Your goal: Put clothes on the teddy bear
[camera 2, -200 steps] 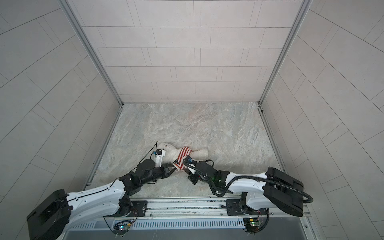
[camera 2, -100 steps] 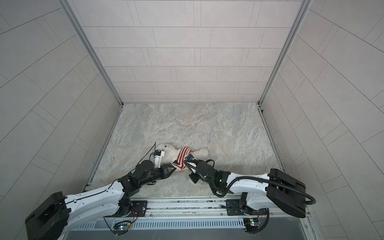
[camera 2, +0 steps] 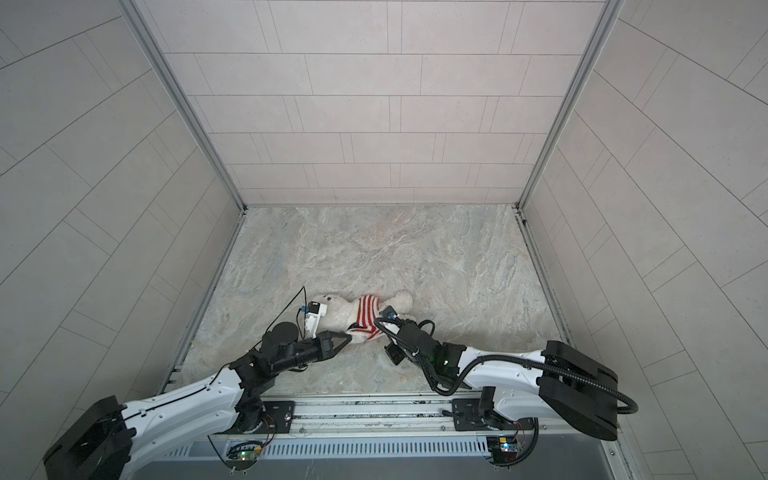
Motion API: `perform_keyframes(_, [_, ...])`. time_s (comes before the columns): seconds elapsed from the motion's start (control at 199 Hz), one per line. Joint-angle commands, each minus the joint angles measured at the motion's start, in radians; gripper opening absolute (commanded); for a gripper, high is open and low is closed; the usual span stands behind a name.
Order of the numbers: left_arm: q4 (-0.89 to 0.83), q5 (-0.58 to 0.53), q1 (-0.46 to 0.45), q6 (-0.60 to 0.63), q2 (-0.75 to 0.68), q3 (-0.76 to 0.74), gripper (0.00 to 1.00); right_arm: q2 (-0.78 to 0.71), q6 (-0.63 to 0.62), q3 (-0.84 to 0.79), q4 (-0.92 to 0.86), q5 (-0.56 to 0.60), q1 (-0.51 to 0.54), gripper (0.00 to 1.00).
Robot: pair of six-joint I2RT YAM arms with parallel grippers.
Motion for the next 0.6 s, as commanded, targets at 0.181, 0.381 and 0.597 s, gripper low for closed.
perform_keyframes(0.181, [-0.200, -0.129, 0.005, 0.099, -0.041, 0.089, 0.23, 0.060, -0.004, 0.044, 0.083, -0.038, 0.052, 0.00])
perform_keyframes(0.381, [-0.470, -0.261, -0.033, 0.145, -0.133, 0.153, 0.34, 0.084, 0.005, 0.064, 0.123, -0.065, 0.054, 0.00])
perform_keyframes(0.597, [-0.757, -0.434, -0.090, 0.162, -0.281, 0.213, 0.39, 0.116, 0.010, 0.087, 0.151, -0.082, 0.055, 0.00])
